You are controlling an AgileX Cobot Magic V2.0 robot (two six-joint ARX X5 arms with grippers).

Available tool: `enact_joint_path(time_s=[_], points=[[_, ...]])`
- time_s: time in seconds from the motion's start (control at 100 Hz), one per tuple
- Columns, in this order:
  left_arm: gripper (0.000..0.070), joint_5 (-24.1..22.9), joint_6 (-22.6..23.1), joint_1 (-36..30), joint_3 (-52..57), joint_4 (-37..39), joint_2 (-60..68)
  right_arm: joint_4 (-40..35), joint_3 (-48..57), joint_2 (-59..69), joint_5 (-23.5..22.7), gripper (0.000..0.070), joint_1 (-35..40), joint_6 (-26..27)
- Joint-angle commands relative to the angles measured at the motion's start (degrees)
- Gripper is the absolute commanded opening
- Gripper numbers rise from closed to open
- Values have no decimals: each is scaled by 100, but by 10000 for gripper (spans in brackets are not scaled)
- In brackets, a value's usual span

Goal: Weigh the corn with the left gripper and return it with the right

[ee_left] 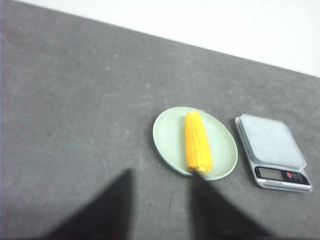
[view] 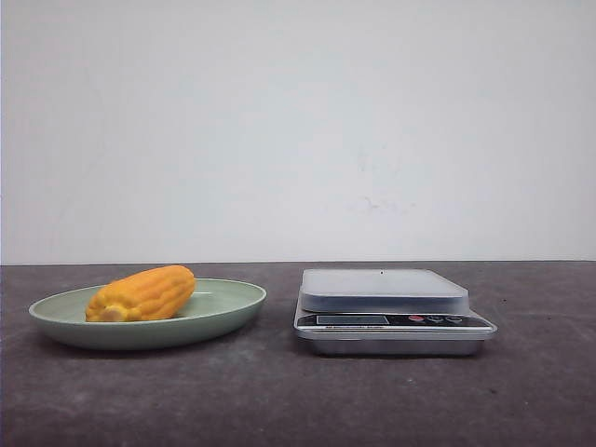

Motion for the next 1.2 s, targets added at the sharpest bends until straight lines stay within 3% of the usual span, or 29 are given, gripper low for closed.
enact_joint_path(time_s=[0.0, 0.12, 0.87, 0.97, 1.06, 1.19], points=[[2, 13, 103, -7, 48, 164, 31, 282, -7, 17, -11, 7, -2, 59], [2, 13, 98, -7, 48, 168, 31, 570, -57, 17, -11, 7, -2, 79], [3, 13, 83, -7, 50, 164, 31, 636, -52, 17, -120, 7, -2, 103], [2, -50, 326, -7, 42, 184, 28, 636, -52, 17, -120, 7, -2, 103], [3, -162, 378, 122, -229, 872, -2, 636, -52, 17, -120, 7, -2, 103], [3, -122, 612, 439, -1320, 2732, -291, 636, -50, 17, -120, 7, -2, 103]])
